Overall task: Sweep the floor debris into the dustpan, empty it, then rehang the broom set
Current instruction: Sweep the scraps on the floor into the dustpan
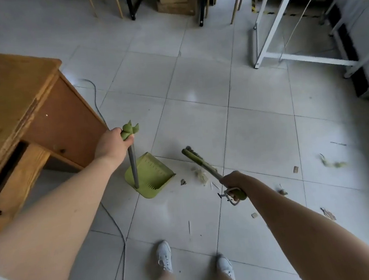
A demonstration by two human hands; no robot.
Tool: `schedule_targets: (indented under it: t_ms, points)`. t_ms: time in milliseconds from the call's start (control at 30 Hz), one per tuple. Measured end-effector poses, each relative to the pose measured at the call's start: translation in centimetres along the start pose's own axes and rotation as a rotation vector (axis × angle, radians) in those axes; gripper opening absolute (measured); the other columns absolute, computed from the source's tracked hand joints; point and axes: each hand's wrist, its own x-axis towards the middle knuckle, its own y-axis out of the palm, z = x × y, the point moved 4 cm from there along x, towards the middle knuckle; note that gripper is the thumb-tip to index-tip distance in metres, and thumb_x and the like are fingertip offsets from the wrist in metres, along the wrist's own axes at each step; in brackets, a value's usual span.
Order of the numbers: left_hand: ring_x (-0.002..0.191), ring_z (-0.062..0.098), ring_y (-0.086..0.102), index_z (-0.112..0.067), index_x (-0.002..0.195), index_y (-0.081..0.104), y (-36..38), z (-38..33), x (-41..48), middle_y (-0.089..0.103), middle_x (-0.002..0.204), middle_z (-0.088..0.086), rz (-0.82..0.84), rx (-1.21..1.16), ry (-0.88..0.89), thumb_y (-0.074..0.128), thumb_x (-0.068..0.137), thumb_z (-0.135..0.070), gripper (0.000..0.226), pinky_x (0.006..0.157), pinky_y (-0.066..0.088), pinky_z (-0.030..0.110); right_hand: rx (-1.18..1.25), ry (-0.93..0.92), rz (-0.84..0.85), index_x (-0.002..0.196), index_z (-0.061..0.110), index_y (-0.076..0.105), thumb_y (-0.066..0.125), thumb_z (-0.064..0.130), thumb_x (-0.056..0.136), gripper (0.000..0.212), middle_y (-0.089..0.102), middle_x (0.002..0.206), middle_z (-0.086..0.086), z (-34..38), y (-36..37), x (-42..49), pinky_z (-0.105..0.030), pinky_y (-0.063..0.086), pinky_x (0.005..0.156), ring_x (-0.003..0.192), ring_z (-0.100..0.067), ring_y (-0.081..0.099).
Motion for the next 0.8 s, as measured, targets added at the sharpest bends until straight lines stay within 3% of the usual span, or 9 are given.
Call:
schedule_targets:
  t_ms: [67, 133, 200, 333, 400, 500, 600, 800]
  points:
    - [0.067, 0.026, 0.047, -0.012, 0.079, 0.051, -0.1, -0.7, -2.4, 0.053, 0.074, 0.006, -0.032, 0.007, -0.033, 0.059, 0.091, -0.038, 0.030, 0.058, 0.034, 0.033, -0.027, -0.059, 0.054, 0.092, 0.003, 0.048, 0.065, 0.023, 0.088, 0.026, 0.059, 0.067, -0.014, -0.3, -0.2, -0.6, -0.029, 0.045, 0.053, 0.050, -0.022, 0.054]
    - [0.066, 0.028, 0.048, -0.012, 0.077, 0.050, 0.1, -1.4, -5.1, 0.052, 0.071, 0.006, -0.063, 0.007, -0.062, 0.059, 0.091, -0.038, 0.031, 0.057, 0.034, 0.032, -0.067, -0.090, 0.132, 0.092, 0.003, 0.047, 0.072, 0.021, 0.085, 0.031, 0.058, 0.058, -0.013, -0.6, -0.1, -1.4, -0.025, 0.044, 0.047, 0.041, -0.020, 0.052]
    - [0.068, 0.032, 0.053, -0.009, 0.082, 0.052, 0.5, -2.4, -8.1, 0.055, 0.072, 0.009, -0.086, 0.021, -0.102, 0.058, 0.092, -0.039, 0.032, 0.057, 0.038, 0.034, -0.154, -0.118, 0.186, 0.093, 0.002, 0.049, 0.067, 0.009, 0.085, 0.021, 0.056, 0.045, -0.012, -1.3, 0.0, -2.4, -0.023, 0.043, 0.044, 0.032, -0.018, 0.050]
    - [0.080, 0.040, 0.062, -0.001, 0.098, 0.059, 1.6, -3.5, -13.7, 0.065, 0.084, 0.020, -0.157, 0.114, -0.150, 0.057, 0.094, -0.035, 0.034, 0.060, 0.041, 0.037, -0.350, -0.190, 0.213, 0.080, 0.002, 0.053, 0.055, 0.002, 0.083, 0.004, 0.051, 0.040, -0.011, -2.5, 0.6, -4.9, -0.022, 0.044, 0.046, 0.039, -0.021, 0.050]
    - [0.081, 0.039, 0.063, -0.002, 0.098, 0.058, 1.5, -3.2, -16.1, 0.066, 0.086, 0.020, -0.161, 0.136, -0.172, 0.058, 0.094, -0.032, 0.031, 0.059, 0.042, 0.037, -0.371, -0.210, 0.261, 0.062, 0.003, 0.052, 0.050, 0.002, 0.085, 0.022, 0.048, 0.032, -0.009, -3.0, 1.0, -6.3, -0.020, 0.043, 0.046, 0.036, -0.020, 0.052]
    - [0.080, 0.038, 0.062, -0.003, 0.096, 0.057, 1.0, -1.9, -18.9, 0.064, 0.084, 0.018, -0.119, 0.127, -0.175, 0.057, 0.094, -0.032, 0.030, 0.063, 0.047, 0.040, -0.193, -0.184, 0.413, 0.060, 0.007, 0.043, 0.040, 0.002, 0.091, 0.032, 0.044, 0.032, -0.007, -3.8, 2.3, -7.7, -0.012, 0.034, 0.036, 0.024, -0.014, 0.042]
    - [0.076, 0.035, 0.062, -0.006, 0.092, 0.055, 0.1, 0.1, -21.7, 0.055, 0.075, 0.008, -0.096, 0.117, -0.177, 0.056, 0.094, -0.036, 0.030, 0.059, 0.045, 0.036, -0.022, -0.131, 0.459, 0.066, 0.007, 0.044, 0.040, 0.001, 0.093, 0.028, 0.045, 0.036, -0.007, -4.9, 4.1, -8.6, -0.014, 0.031, 0.032, 0.025, -0.013, 0.040]
    - [0.072, 0.027, 0.057, -0.009, 0.091, 0.056, -0.1, 5.7, -27.8, 0.060, 0.081, 0.009, 0.003, 0.048, -0.198, 0.058, 0.092, -0.042, 0.033, 0.061, 0.046, 0.035, -0.011, -0.050, 0.530, 0.065, 0.008, 0.046, 0.039, 0.004, 0.095, 0.031, 0.047, 0.037, -0.007, -7.2, 10.1, -11.4, -0.014, 0.032, 0.028, 0.025, -0.012, 0.044]
